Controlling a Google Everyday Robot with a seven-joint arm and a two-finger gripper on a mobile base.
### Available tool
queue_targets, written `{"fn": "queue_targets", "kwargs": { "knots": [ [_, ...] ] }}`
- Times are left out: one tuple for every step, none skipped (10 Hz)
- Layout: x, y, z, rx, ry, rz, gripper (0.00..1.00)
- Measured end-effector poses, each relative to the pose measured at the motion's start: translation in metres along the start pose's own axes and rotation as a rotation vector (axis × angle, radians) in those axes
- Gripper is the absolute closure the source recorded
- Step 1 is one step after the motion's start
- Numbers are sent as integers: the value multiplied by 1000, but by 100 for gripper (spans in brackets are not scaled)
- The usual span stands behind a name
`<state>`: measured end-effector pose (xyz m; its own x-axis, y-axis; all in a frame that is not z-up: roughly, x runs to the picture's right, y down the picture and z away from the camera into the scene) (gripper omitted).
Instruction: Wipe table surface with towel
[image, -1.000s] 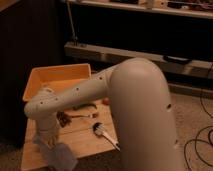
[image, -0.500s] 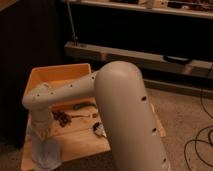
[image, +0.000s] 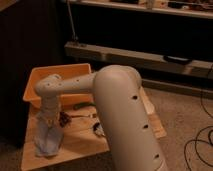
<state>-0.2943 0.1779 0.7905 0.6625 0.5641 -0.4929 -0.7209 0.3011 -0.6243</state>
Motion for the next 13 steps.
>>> {"fn": "queue_targets", "kwargs": {
  "knots": [
    [11,-15,-3,20,3,30,100],
    [20,-25,-6,33,3,47,100],
    [32,-37,-11,46,2,64,100],
    [46,-50,-16,61,4,82,100],
    [56,-54,-19,68,8,86,100],
    [70,-55,-25,71,7,77,100],
    [80,-49,-26,73,9,54,100],
    [87,-35,-26,76,10,16,100],
    [94,-19,-23,80,14,-14,100],
    [100,5,-20,82,17,-54,100],
    [103,28,-16,84,22,-92,100],
    [101,53,-11,81,27,-136,100],
    [93,73,-7,71,28,-168,100]
  ]
}}
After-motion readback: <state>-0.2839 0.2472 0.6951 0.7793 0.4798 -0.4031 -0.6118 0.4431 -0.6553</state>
